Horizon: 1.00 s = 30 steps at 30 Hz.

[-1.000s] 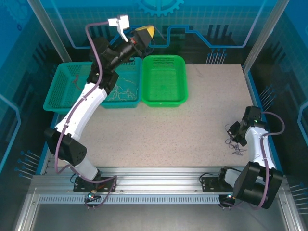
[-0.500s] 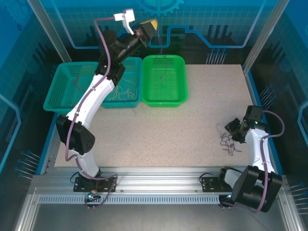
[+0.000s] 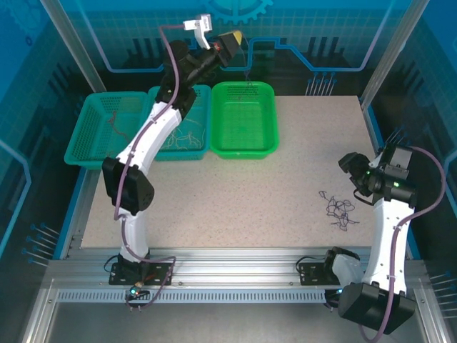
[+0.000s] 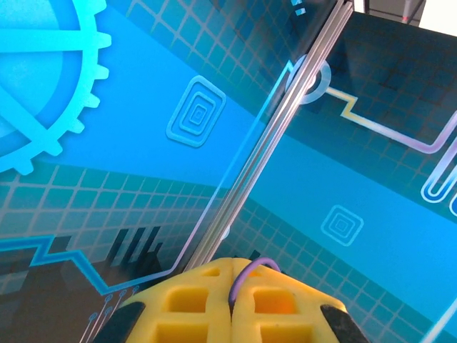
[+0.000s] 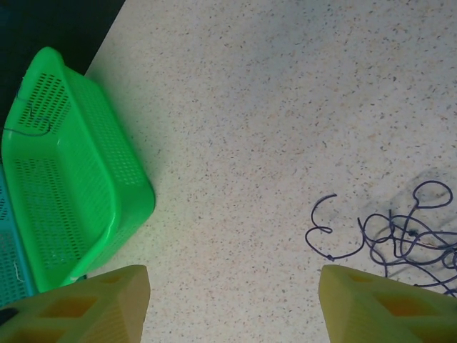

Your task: Untangle the cables

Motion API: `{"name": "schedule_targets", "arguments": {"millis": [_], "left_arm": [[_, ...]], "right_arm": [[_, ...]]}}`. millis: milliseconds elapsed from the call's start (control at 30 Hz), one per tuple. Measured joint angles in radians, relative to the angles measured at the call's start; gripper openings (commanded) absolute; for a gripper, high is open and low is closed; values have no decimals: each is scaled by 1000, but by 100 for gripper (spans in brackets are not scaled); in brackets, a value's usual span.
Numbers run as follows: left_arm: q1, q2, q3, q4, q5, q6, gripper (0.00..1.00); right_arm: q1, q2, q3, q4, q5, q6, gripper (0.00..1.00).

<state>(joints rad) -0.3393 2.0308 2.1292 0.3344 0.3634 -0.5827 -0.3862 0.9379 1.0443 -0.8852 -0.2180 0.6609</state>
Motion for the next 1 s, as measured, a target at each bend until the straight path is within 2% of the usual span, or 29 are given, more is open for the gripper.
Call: {"name": "schedule_targets", "arguments": {"millis": [433,600,667,700,733,867,1000], "left_arm": [[2,193,56,-162,-64,16,0],[4,216,56,-237,-90,40,2],[4,216,62,-280,-106,61,18],[4,222,80,-315,-114,77,33],[4,231,106,-354,-124,91,41],[4,240,147,-459,-162,149,59],[3,234,152,-521,-169,183,67]], "right_arm": [[0,5,1,-37,-38,35,65],[0,5,1,-49,-47,40,65],[0,5,1,-54,-48,40,66],[0,5,1,-57,-48,40,66],[0,5,1,-60,-48,43,66],[0,5,1,-64,-48,60,66],[0,7,-7,-75,-28,89,68]]}}
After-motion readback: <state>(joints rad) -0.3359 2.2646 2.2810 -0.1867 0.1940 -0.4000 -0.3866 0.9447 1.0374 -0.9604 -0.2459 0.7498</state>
